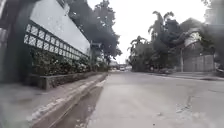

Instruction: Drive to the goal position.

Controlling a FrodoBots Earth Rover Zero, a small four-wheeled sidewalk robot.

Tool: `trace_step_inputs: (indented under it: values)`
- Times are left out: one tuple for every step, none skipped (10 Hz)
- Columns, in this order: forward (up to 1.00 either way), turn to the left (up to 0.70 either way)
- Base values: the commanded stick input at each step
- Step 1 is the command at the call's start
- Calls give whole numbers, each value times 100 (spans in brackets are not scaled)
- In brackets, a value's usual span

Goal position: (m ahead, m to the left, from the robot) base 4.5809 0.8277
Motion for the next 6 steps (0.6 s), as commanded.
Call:
trace_step_inputs:
  values:
    - [70, 0]
    - [70, 0]
    - [70, 0]
    - [70, 0]
    - [70, 0]
    - [70, 0]
